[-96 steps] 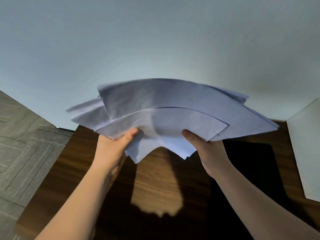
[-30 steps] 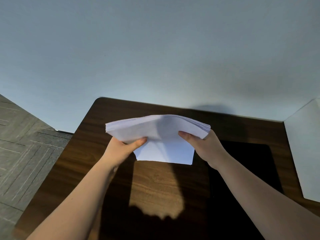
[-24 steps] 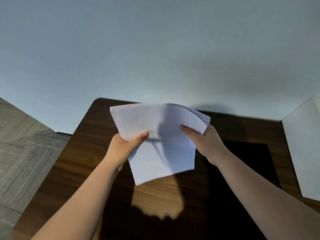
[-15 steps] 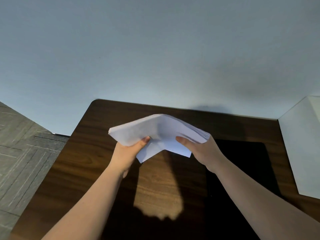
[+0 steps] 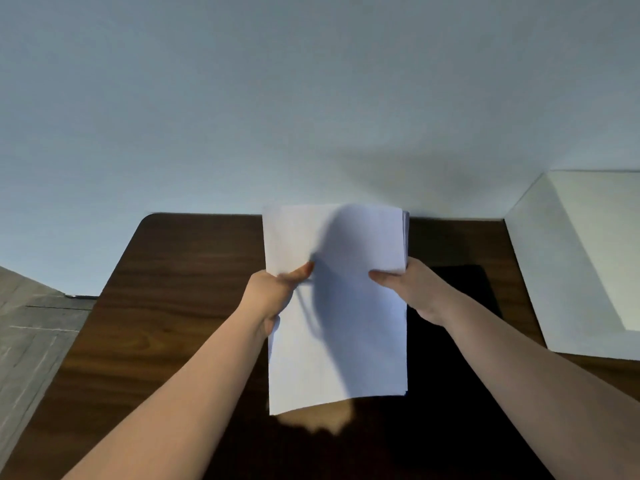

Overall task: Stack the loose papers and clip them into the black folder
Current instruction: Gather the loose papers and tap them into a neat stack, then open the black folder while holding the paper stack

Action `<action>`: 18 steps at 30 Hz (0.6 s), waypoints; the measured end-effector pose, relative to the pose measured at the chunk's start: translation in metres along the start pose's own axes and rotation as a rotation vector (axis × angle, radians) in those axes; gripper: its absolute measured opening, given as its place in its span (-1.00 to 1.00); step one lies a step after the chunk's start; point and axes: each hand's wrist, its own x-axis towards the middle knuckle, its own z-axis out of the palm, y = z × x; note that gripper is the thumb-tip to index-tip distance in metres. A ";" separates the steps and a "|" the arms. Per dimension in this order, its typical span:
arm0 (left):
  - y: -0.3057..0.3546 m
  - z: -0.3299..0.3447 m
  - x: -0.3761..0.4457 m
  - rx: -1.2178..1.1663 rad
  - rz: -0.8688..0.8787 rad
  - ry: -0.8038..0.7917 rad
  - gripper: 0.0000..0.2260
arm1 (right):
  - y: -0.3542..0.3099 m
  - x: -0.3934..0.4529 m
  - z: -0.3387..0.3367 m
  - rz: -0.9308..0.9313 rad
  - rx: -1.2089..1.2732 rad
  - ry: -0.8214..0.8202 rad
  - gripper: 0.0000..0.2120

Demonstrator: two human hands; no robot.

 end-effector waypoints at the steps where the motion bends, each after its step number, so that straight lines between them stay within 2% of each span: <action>1: -0.001 0.012 -0.002 0.018 -0.006 -0.008 -0.64 | 0.005 -0.001 -0.007 0.006 -0.008 0.041 -0.67; 4: -0.015 0.043 0.008 -0.003 0.037 -0.021 -0.47 | 0.016 -0.001 -0.028 0.001 -0.031 0.184 -0.67; 5: -0.016 0.051 0.007 -0.013 0.039 -0.030 -0.29 | 0.019 -0.001 -0.036 0.006 -0.042 0.221 -0.67; 6: -0.022 0.058 0.010 -0.017 0.043 -0.014 -0.50 | 0.025 -0.001 -0.044 0.017 -0.057 0.253 -0.65; 9: -0.045 0.075 0.015 0.036 -0.062 0.089 -0.56 | 0.044 -0.003 -0.074 0.072 -0.107 0.342 -0.61; 11: -0.066 0.086 0.016 0.256 -0.113 0.134 -0.64 | 0.060 -0.007 -0.095 0.116 -0.122 0.422 -0.62; 14: -0.090 0.102 0.008 0.614 -0.086 0.052 -0.59 | 0.079 -0.015 -0.121 0.186 -0.135 0.501 -0.67; 18: -0.099 0.114 0.007 0.841 -0.033 0.027 -0.51 | 0.095 -0.018 -0.136 0.232 -0.108 0.528 -0.74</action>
